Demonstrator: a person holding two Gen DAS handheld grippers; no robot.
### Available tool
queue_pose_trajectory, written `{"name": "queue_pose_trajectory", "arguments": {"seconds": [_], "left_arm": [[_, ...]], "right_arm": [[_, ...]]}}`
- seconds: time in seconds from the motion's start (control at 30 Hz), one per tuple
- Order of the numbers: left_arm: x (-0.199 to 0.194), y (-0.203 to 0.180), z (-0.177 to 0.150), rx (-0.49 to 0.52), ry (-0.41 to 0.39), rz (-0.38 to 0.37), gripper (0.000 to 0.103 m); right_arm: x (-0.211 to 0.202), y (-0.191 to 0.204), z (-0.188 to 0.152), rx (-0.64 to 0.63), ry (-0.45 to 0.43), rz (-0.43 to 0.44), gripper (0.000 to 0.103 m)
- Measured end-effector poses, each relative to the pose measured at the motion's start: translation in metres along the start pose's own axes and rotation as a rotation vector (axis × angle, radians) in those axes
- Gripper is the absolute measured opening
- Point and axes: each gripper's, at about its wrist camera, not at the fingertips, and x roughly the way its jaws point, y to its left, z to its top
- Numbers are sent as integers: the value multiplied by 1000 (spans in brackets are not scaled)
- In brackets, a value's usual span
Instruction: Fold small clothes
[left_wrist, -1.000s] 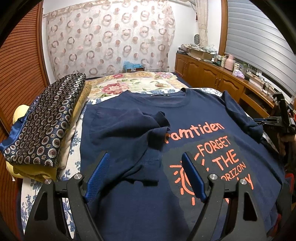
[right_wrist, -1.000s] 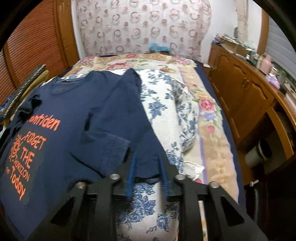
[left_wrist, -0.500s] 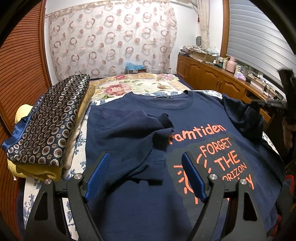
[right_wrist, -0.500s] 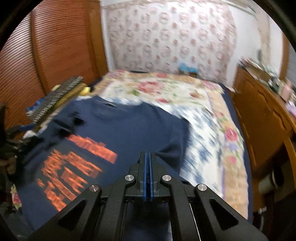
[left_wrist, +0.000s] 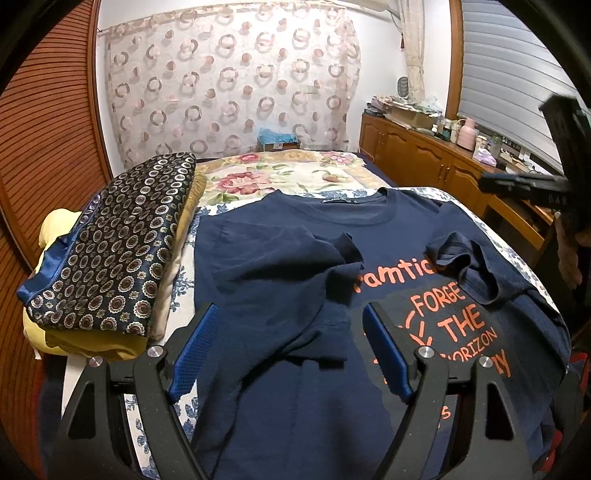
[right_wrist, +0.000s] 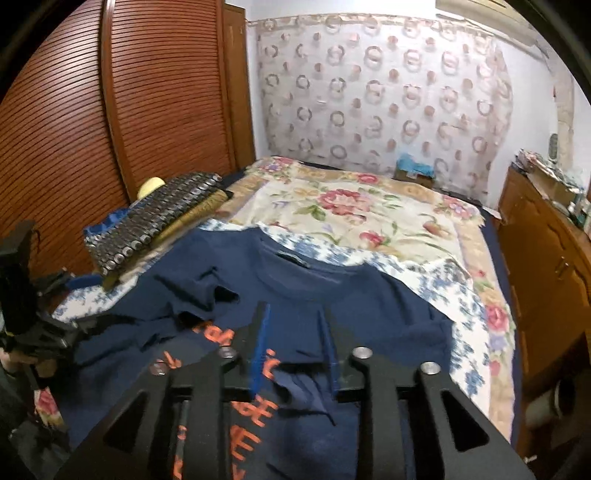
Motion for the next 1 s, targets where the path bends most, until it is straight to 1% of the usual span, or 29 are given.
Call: {"name": "queue_pose_trajectory", "arguments": {"seconds": [0.1,0.27,0.37,0.43,0.5,0.53,0.6,0.77,0.97,1.0], "left_arm": [[3,1,2,5,4,6,81],[7,8,6,5,9,-6,81],[13,16,14,6,16,-12,81],[17,20,19,17,17,-6,81],[24,27,28,19,25,-6,79],[27,30,32,20,30,-5,78],[36,37,43,23,38,-1,74],[65,47,66,48,80,44,70],[97,53,87,54,122,86,69],[102,53,90,53,131,91,68]], "right_arm": [[2,-11,-15,18,36,-43,31],[8,-28,-37,43,82,-79,32],[16,-33,-42,52,100,-101,31],[22,-38,-38,64,105,-112,31],[27,-42,-37,80,108,-123,32],[30,-47,-37,90,110,-127,37],[38,-56,-35,102,119,-129,42],[51,-69,-32,105,140,-143,43],[68,-78,-20,109,142,-128,43],[72,-80,-19,110,142,-127,46]]}}
